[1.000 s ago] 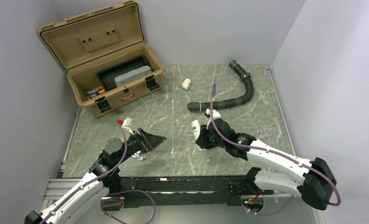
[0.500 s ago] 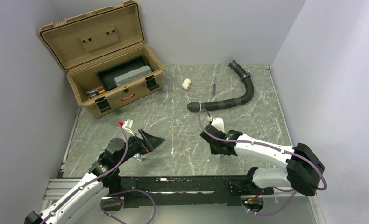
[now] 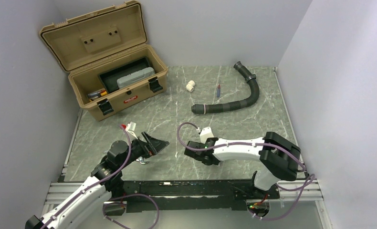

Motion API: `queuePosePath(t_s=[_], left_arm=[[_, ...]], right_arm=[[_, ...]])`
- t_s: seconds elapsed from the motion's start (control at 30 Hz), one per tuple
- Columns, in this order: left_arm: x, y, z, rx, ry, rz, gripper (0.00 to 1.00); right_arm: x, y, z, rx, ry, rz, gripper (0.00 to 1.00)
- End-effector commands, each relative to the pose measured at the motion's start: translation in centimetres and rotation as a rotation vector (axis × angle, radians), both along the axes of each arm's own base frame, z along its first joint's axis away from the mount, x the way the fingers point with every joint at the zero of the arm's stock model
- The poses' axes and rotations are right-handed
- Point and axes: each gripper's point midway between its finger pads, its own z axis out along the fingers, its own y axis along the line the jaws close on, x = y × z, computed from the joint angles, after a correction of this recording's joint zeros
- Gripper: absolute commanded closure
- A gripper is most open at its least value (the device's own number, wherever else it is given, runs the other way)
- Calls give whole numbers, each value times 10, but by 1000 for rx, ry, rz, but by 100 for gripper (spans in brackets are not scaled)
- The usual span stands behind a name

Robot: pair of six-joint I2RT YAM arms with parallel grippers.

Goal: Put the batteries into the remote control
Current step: Turn over the remote control at the center of the board.

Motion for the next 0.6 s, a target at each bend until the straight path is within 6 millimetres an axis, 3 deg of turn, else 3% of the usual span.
queuePosePath(t_s=[0.0,0.07,0.33,0.5,0.57], left_arm=[[-1,-2,12,-19,-40,-18,1],[-1,-2,11,-20,-38,-20,1],[-2,-1,8,-15,-32,-15,1],[-2,0,9,-13,-29,-15,0],[-2,0,8,-9,-25,-14,1]], right_arm=[[6,-3,10,-53,-61,-32,67],[5,-2,9,-58,-59,-27,59],[5,3,10,-55,-68,-22,45],[6,14,12,-26,-69,2,41],[6,20,15,-14,-81,18,35]])
